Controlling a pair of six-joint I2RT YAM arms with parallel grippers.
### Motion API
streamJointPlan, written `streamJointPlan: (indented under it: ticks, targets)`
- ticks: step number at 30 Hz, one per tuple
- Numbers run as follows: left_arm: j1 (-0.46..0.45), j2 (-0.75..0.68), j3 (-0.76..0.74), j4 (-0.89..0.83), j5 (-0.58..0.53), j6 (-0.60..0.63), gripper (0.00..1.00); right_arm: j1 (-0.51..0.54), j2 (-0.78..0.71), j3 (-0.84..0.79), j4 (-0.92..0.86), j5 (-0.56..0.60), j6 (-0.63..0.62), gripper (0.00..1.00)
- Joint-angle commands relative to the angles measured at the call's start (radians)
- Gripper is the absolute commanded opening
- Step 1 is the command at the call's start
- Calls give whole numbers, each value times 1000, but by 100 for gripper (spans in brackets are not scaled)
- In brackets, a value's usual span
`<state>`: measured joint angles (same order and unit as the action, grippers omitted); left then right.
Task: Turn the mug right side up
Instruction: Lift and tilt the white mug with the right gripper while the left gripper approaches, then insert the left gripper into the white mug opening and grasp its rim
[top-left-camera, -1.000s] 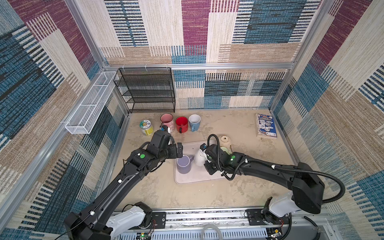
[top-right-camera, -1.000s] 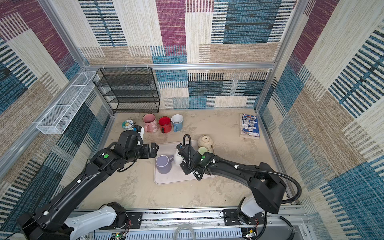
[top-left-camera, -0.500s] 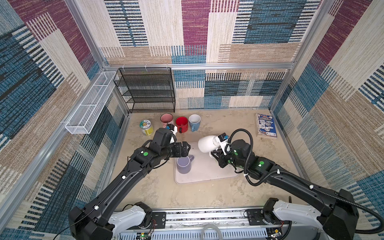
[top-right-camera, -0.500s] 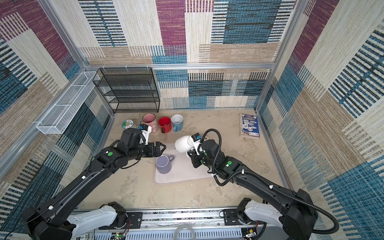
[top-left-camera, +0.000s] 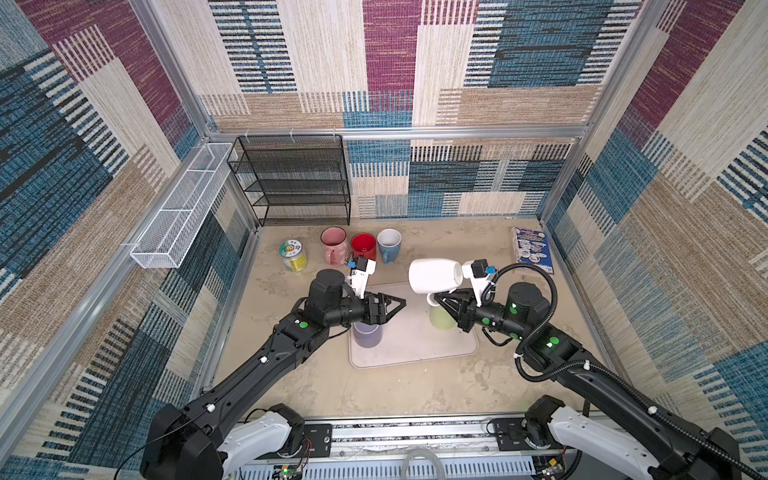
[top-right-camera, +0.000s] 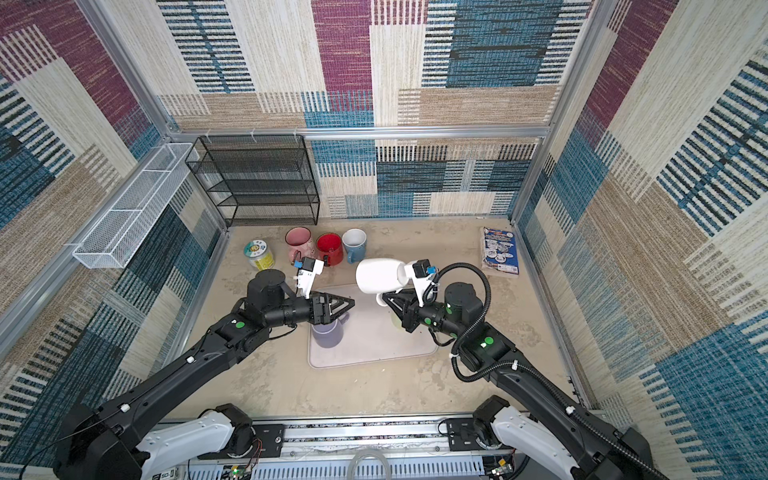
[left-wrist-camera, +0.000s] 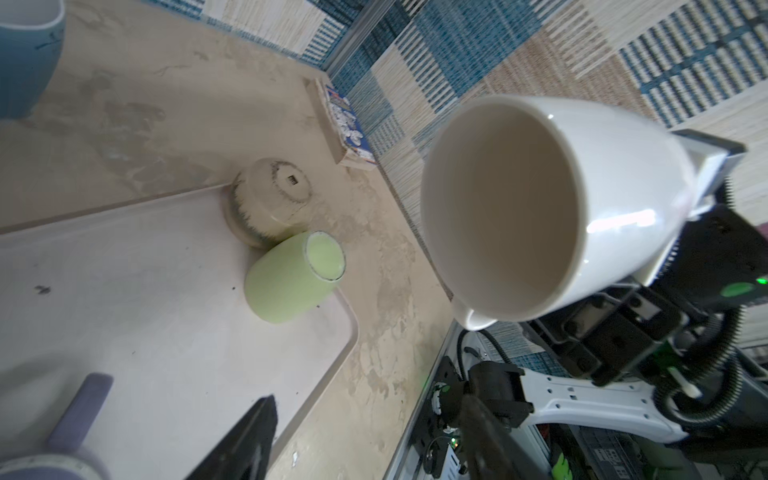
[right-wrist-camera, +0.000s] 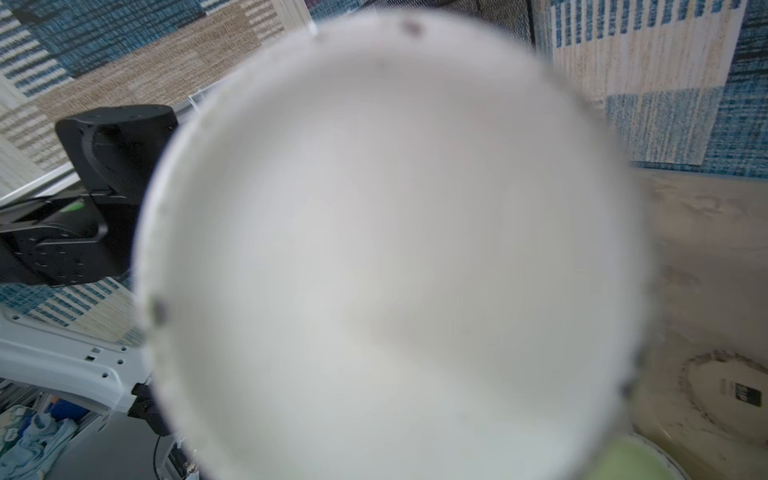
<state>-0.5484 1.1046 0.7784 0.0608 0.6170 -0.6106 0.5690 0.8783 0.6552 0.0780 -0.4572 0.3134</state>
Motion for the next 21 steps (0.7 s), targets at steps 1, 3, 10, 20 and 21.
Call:
streamJointPlan:
  ticks: [1, 3, 10, 20, 21]
  targets:
    - [1, 2, -23, 240, 106, -65, 68, -36, 4, -7, 189, -148, 58, 0]
    - [1, 12, -39, 321, 132, -92, 64, -63, 15, -22, 250, -216, 100, 0]
    - [1, 81, -41, 483, 157, -146, 45, -119, 64, -48, 424, -357, 209, 0]
    - [-4, 132, -42, 619, 171, -166, 47, -138, 153, -31, 523, -429, 270, 0]
    - [-5, 130, -41, 619, 170, -162, 47, -139, 162, -29, 530, -433, 274, 0]
